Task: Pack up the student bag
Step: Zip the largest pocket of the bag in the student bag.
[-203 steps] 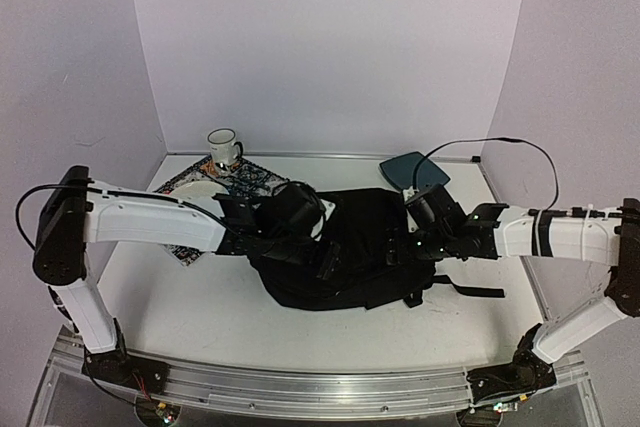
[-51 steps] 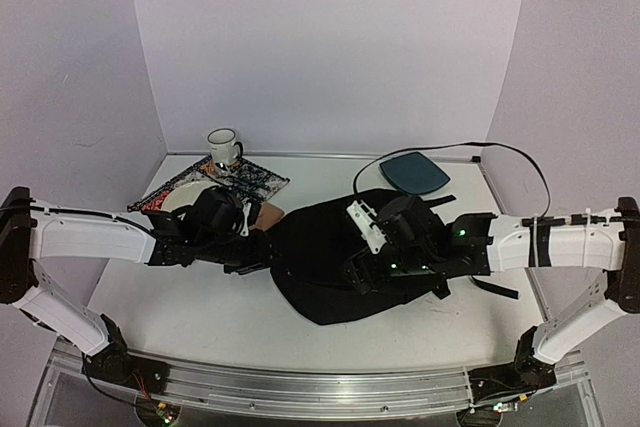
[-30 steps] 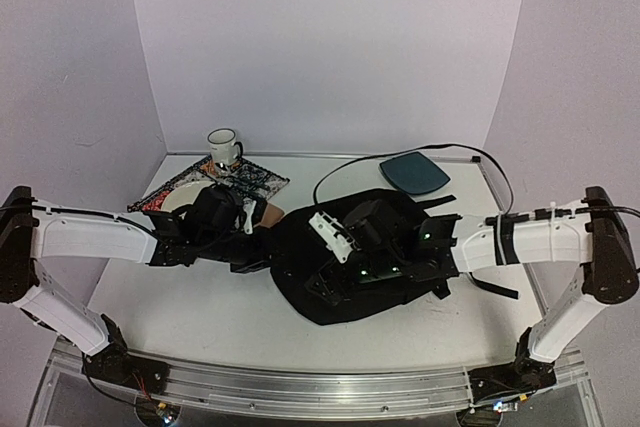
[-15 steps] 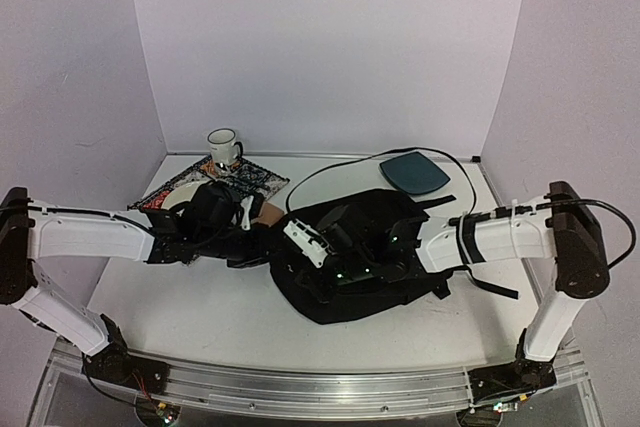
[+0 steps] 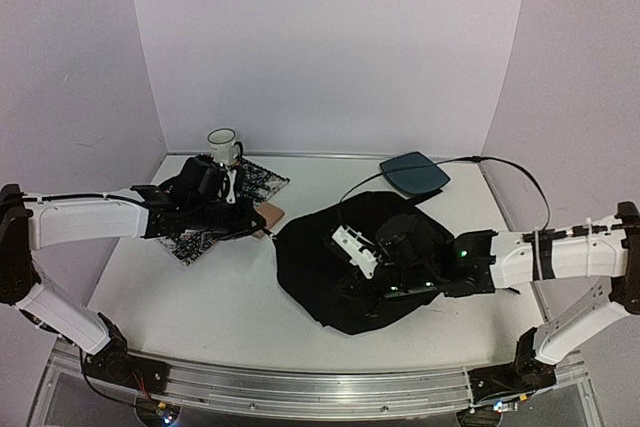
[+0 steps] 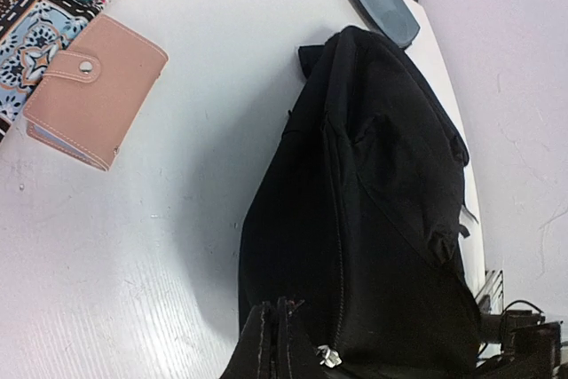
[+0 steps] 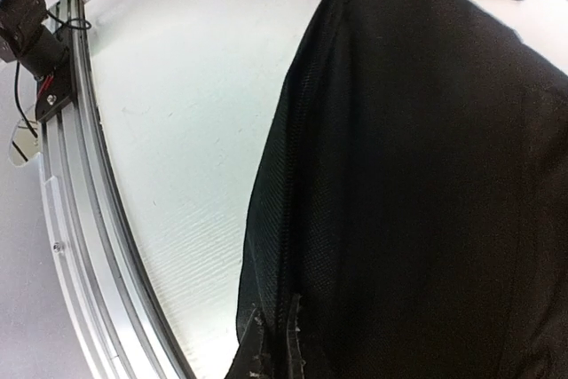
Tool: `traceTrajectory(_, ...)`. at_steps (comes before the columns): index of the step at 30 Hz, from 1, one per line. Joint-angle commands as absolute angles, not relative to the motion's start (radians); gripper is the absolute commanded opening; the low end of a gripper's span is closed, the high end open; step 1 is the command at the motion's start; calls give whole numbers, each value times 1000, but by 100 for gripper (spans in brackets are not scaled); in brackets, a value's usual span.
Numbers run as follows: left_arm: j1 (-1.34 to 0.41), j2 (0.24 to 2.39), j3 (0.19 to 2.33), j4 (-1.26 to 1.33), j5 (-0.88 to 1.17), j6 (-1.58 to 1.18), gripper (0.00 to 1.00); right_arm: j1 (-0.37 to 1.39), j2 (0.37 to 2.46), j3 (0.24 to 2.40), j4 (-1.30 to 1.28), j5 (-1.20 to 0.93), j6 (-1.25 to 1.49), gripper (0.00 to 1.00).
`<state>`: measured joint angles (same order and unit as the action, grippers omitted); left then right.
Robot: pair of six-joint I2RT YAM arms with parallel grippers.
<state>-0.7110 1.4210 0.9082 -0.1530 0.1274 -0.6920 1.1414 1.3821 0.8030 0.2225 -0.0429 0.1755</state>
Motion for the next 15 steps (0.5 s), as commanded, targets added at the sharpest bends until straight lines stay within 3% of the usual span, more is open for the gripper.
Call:
traceTrajectory(1,-638,1453,974,-134,25,-625,0,1151,1252,720,-49,129,306,0)
traceTrajectory(6,-671,1424,929,-43,195,-649,0,1149,1183,712,-119,197,361,5)
traceTrajectory(9,-744,1396,905,-16,207,-685,0,1150,1194,768,-77,103,348,19)
traceTrajectory(13,-826,1380,868,59,222,-760,0,1157,1243,863,19,19,337,50)
traceTrajectory(15,-853,1376,850,95,228,-802,0,1164,1287,909,74,8,330,59)
